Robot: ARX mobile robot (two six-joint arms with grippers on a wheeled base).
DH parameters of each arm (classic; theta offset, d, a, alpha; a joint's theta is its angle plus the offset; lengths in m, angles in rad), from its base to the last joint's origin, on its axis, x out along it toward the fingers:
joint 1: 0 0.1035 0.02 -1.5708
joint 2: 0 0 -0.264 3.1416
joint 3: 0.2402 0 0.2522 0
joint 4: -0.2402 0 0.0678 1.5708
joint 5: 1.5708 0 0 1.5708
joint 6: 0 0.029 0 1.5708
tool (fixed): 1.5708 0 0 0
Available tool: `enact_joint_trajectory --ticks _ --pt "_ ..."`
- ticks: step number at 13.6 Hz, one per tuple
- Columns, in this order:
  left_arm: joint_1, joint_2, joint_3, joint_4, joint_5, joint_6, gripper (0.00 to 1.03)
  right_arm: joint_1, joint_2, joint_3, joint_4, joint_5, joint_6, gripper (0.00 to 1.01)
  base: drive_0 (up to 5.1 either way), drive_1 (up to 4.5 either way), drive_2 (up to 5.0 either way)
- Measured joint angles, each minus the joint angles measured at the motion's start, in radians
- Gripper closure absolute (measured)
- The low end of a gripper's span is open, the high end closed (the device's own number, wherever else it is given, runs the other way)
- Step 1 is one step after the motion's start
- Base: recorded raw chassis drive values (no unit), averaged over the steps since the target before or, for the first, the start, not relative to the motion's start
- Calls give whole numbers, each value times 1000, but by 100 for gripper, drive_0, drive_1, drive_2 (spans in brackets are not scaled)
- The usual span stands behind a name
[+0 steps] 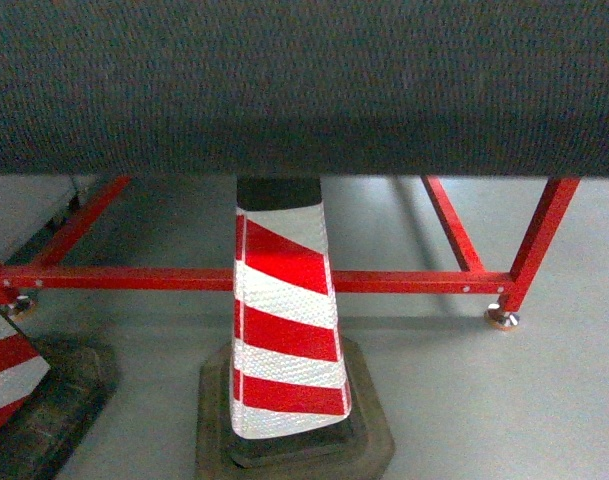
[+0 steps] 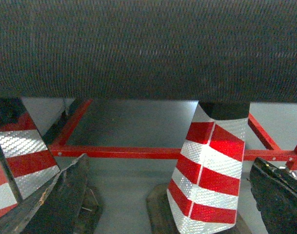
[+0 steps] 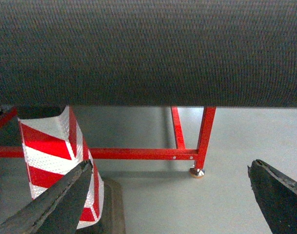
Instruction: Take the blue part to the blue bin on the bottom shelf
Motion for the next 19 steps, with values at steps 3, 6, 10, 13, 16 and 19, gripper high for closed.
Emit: enact_joint_trajectory --ticks 3,6,10,13,16,19 --pt "0 0 0 -1 3 1 5 0 0 0 1 2 3 3 0 0 0" --pt "0 0 0 0 -1 1 5 0 0 0 1 0 0 3 0 0 0" --pt "0 0 0 -1 2 3 5 0 0 0 0 0 2 3 0 0 0" --pt "0 0 0 3 1 8 5 0 0 0 6 1 2 3 0 0 0" --pt "0 0 0 2 1 8 5 0 0 0 3 2 2 3 0 0 0" --pt "0 0 0 -1 1 8 5 0 0 0 2 1 2 3 0 0 0"
